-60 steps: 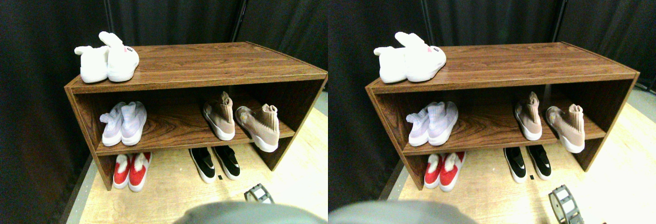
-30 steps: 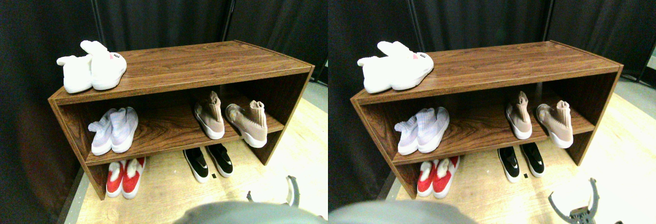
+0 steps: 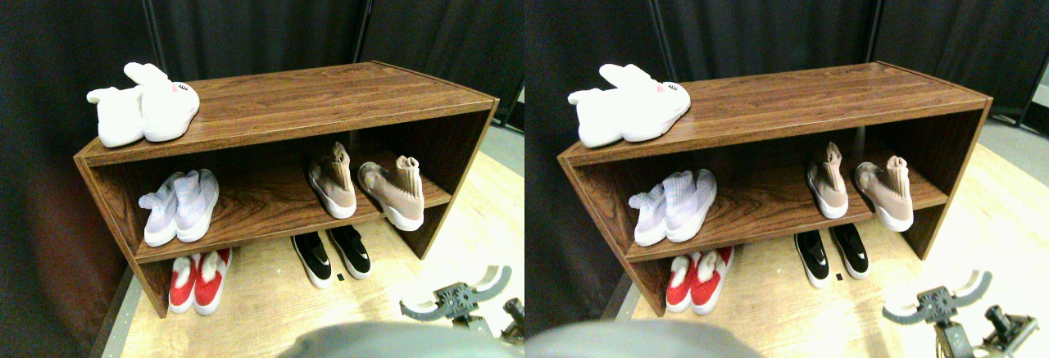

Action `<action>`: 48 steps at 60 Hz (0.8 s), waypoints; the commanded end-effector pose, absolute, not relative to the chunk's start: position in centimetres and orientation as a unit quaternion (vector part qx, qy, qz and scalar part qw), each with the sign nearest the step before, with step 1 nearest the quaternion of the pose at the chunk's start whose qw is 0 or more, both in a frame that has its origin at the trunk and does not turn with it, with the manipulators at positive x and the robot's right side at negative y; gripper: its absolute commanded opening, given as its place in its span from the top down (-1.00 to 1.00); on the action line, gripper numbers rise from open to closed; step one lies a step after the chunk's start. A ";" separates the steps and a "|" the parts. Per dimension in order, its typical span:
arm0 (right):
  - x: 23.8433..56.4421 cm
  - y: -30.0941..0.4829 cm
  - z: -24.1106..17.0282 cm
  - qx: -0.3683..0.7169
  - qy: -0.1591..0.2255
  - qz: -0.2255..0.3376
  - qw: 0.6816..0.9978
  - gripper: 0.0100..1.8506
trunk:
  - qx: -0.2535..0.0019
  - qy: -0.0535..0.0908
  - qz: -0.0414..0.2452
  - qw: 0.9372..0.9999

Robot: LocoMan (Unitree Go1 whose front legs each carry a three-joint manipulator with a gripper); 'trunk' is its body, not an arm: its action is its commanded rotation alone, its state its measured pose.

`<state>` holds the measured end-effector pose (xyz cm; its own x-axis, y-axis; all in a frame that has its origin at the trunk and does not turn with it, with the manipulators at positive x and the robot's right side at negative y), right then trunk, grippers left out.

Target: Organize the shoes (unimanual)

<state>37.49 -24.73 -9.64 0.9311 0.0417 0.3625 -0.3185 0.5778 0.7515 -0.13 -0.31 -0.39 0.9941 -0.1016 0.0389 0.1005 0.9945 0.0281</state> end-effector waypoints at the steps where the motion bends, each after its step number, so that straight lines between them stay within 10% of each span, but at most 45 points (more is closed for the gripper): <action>1: 38.1 -24.8 -8.8 0.457 -0.140 0.099 0.873 -0.78 | -0.001 -0.013 -0.046 0.999; 48: 42.0 -24.3 -9.2 0.506 -0.052 0.081 0.857 -0.76 | -0.027 -0.004 -0.020 0.999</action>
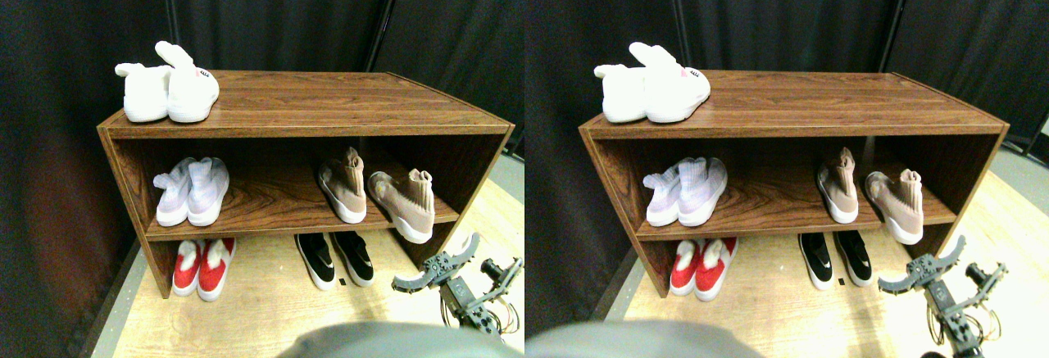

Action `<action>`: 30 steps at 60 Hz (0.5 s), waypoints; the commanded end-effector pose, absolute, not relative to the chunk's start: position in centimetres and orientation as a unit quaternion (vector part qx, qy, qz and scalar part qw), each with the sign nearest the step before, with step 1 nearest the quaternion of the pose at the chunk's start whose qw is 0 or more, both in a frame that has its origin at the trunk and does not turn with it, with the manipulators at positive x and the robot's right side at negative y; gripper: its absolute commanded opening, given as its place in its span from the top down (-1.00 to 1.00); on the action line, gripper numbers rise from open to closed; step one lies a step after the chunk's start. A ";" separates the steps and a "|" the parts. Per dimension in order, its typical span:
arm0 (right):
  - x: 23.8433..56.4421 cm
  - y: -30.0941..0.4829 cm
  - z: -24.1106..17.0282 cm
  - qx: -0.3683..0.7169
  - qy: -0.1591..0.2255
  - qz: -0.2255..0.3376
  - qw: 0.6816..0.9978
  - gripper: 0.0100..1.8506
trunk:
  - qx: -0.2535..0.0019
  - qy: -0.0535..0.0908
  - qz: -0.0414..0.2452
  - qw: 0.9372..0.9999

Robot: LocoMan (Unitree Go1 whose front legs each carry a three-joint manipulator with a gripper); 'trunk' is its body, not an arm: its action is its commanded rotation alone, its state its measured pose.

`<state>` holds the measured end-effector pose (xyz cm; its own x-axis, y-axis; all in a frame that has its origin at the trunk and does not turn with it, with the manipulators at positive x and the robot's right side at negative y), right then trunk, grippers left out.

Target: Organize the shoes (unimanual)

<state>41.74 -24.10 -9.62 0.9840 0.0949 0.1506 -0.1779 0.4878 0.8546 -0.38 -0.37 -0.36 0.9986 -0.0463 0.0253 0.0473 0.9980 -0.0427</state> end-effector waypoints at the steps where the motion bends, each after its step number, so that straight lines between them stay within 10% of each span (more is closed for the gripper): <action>1: 42.1 -24.4 -9.2 0.508 -0.052 0.080 0.856 -0.76 | -0.027 -0.004 -0.020 0.999; 30: 44.2 -25.6 -8.4 0.518 -0.050 0.063 0.851 -0.78 | -0.018 -0.006 -0.026 0.999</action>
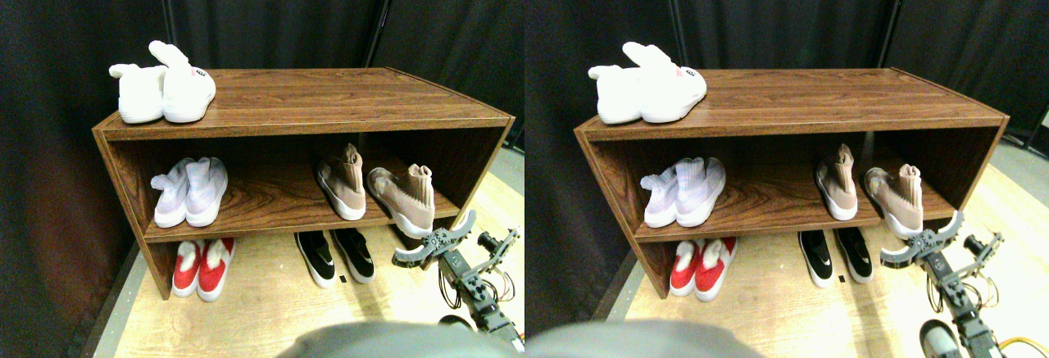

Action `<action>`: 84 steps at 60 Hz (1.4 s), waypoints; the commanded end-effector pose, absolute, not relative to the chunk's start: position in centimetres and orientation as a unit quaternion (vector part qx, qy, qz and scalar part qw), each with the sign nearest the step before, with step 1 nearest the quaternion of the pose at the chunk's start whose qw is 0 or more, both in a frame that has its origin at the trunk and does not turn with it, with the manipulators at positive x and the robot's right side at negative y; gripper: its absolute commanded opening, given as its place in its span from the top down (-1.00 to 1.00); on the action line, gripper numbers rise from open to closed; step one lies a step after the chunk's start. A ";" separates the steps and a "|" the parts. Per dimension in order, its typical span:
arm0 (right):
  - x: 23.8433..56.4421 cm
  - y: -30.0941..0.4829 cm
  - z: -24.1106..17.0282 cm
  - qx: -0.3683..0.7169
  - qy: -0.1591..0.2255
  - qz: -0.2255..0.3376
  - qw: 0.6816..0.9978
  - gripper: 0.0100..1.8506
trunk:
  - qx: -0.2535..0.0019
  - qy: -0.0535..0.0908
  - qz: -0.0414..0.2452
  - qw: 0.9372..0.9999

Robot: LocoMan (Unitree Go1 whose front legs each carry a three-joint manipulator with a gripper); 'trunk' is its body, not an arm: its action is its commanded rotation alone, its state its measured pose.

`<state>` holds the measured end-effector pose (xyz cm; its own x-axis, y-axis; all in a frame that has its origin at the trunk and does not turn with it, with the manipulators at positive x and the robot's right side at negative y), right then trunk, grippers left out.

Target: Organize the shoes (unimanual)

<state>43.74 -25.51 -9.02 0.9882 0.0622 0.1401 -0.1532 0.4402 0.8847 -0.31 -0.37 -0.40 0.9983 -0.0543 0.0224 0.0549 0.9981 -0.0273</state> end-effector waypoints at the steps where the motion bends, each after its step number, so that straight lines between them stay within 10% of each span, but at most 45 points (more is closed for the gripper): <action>1: 44.3 -25.6 -8.4 0.519 -0.048 0.062 0.851 -0.77 | -0.018 -0.006 -0.026 0.999; 51: 47.7 -25.6 -9.5 0.531 -0.038 0.037 0.845 -0.82 | -0.018 -0.005 -0.026 0.999; 84: 42.2 -26.5 -7.8 0.536 -0.053 0.092 0.837 -0.82 | -0.015 -0.006 -0.031 0.999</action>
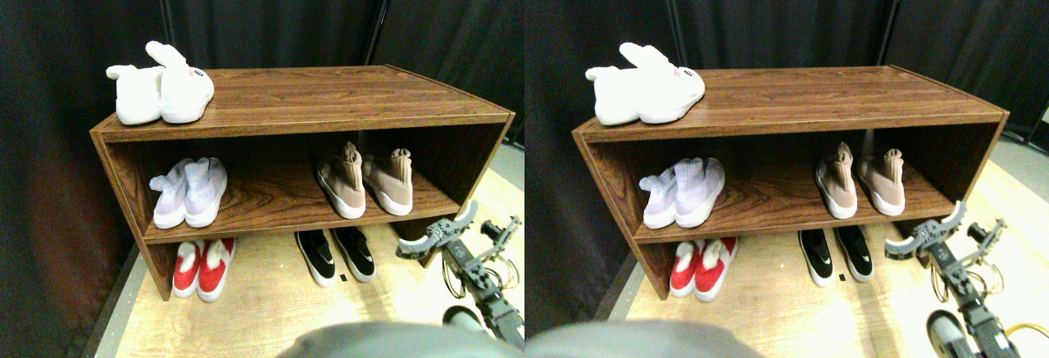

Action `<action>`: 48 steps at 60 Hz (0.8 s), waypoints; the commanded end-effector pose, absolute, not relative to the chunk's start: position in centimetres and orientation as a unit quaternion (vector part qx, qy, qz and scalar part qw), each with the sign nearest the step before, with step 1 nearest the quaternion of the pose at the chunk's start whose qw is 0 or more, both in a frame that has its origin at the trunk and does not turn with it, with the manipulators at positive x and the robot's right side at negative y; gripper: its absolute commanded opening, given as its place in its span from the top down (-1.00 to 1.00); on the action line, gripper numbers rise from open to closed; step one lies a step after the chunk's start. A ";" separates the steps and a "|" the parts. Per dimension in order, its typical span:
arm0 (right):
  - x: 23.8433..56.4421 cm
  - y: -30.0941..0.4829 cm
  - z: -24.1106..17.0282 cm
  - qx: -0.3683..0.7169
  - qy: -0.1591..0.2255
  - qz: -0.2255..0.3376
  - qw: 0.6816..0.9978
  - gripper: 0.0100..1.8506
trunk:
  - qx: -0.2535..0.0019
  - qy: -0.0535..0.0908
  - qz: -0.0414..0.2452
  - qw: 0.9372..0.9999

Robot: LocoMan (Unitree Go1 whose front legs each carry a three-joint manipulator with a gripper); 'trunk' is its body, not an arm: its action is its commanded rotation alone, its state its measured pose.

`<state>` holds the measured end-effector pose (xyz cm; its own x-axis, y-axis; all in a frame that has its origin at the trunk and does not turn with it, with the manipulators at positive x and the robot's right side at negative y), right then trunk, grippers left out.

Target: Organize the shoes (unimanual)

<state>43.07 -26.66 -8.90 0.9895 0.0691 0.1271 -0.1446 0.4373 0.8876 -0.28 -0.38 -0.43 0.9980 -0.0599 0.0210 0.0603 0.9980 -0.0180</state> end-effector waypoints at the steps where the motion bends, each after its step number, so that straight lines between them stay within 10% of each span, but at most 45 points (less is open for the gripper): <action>1: 41.8 -26.6 -7.7 0.536 -0.054 0.092 0.837 -0.83 | -0.015 -0.006 -0.031 0.999; 23: 39.1 -30.3 -5.3 0.461 -0.112 0.074 0.877 -0.54 | -0.016 -0.009 -0.039 0.999; 35: 40.2 -32.5 -3.8 0.473 -0.185 0.028 0.861 0.94 | -0.016 -0.009 -0.039 0.999; 48: 43.0 -34.3 -3.8 0.468 -0.193 0.022 0.862 0.94 | -0.020 -0.008 -0.033 0.999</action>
